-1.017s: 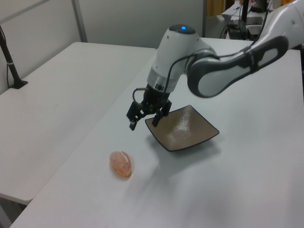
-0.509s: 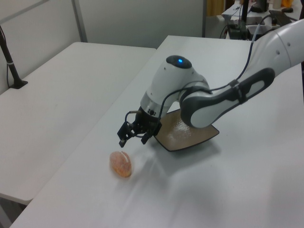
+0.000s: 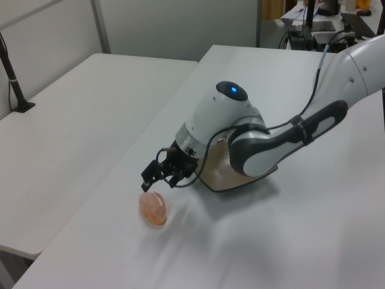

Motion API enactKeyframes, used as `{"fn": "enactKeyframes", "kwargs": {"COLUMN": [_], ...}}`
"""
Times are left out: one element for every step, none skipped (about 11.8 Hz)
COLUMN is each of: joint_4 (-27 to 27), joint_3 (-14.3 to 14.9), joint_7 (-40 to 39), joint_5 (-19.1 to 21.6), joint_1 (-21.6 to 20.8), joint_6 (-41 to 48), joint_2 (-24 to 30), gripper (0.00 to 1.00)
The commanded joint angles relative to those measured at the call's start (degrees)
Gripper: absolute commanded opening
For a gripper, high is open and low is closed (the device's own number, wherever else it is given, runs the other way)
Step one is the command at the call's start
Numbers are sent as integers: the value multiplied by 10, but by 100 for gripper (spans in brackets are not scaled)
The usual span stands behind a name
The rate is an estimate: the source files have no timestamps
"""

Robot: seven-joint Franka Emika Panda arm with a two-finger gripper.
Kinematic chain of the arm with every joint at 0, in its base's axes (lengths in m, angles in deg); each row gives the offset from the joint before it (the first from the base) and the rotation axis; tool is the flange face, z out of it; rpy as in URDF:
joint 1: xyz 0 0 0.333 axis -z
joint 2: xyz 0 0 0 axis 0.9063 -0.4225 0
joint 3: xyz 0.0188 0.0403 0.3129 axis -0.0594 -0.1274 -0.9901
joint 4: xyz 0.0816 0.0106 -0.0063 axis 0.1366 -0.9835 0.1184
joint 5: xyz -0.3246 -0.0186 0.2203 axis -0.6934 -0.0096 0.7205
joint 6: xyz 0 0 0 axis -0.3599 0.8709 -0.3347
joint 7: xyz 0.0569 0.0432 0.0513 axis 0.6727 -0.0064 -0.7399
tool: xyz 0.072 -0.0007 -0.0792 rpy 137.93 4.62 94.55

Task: Bread is placed on a ceramic plate
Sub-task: 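Lower the gripper onto the bread roll and close on it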

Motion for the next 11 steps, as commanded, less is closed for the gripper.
{"fn": "enactKeyframes", "kwargs": {"joint_4": [12, 13, 13, 13, 13, 13, 12, 12, 11, 11, 11], "joint_3": [19, 19, 19, 19, 19, 19, 19, 18, 19, 19, 19], "joint_7": [17, 17, 18, 17, 17, 17, 16, 17, 18, 17, 17], "joint_5": [-12, -12, -12, -13, -13, -14, -25, -42, -45, -46, -46], "joint_1": [-17, -17, -17, -17, -17, -17, -24, -25, -25, -26, -26], "joint_6": [-40, -40, -43, -57, -60, -60, -60, -60, -60, -60, -60], "joint_2": [-32, -36, -39, -45, -49, -50, -51, -55, -56, -55, -55], "gripper": [100, 100, 100, 100, 100, 100, 82, 58, 44, 37, 34]}}
